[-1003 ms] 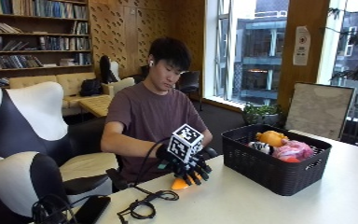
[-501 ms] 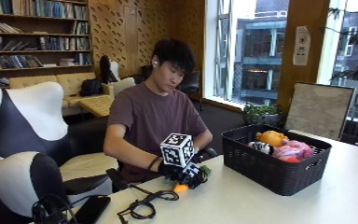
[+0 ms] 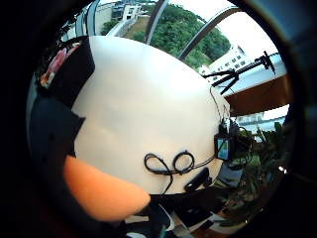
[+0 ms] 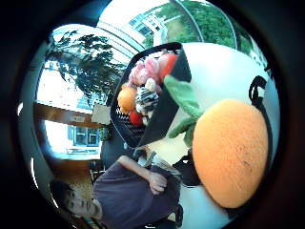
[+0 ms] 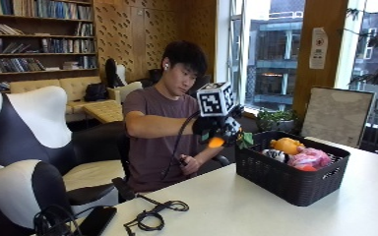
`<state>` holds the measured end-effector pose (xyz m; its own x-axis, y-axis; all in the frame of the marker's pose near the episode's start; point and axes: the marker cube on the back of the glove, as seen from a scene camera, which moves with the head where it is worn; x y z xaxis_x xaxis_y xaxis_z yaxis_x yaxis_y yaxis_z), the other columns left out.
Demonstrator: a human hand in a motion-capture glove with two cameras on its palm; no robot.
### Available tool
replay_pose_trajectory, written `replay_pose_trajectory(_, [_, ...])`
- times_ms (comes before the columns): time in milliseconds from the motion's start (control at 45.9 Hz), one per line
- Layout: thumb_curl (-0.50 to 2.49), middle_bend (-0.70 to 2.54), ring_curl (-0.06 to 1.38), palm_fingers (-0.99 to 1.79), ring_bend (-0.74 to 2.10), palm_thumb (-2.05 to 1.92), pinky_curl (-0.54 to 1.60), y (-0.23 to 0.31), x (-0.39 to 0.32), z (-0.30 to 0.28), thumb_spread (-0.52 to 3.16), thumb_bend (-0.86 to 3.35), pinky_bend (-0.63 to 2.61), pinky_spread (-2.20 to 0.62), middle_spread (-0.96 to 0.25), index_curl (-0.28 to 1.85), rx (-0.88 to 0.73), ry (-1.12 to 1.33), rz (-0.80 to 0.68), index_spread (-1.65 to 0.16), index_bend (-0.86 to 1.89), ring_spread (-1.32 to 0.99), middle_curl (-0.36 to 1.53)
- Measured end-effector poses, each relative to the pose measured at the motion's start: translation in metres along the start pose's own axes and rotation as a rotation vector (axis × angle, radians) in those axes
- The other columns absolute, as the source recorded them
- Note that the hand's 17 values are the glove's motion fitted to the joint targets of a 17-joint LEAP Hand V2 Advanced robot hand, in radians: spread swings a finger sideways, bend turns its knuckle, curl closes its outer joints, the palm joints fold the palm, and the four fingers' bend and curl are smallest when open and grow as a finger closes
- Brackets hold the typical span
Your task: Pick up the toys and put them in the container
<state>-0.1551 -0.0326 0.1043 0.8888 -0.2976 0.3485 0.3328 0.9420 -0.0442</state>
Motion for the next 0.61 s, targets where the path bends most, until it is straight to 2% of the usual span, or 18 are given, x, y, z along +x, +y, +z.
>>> replay_pose_trajectory(153, [0.76,1.19,0.74,1.17,1.21,0.59,0.53,-0.03,-0.043,-0.057,0.61,0.06,0.94,-0.42,-0.24,0.67,0.08,0.043,-0.01,-0.23,1.02,-0.43,0.77])
replay_pose_trajectory(305, [0.81,1.23,0.77,1.12,1.25,0.6,0.56,-0.052,-0.101,-0.083,0.52,0.04,0.97,-0.42,-0.21,0.73,0.117,0.015,-0.083,-0.21,1.06,-0.43,0.8])
replay_pose_trajectory(414, [0.85,1.25,0.78,1.11,1.27,0.6,0.58,-0.065,-0.138,-0.077,0.47,0.03,0.99,-0.42,-0.2,0.76,0.127,-0.013,-0.123,-0.19,1.08,-0.42,0.82])
replay_pose_trajectory(610, [0.9,1.27,0.79,1.08,1.29,0.61,0.59,-0.078,-0.208,-0.028,0.41,0.01,1.0,-0.43,-0.19,0.8,0.087,-0.087,-0.151,-0.18,1.08,-0.41,0.83])
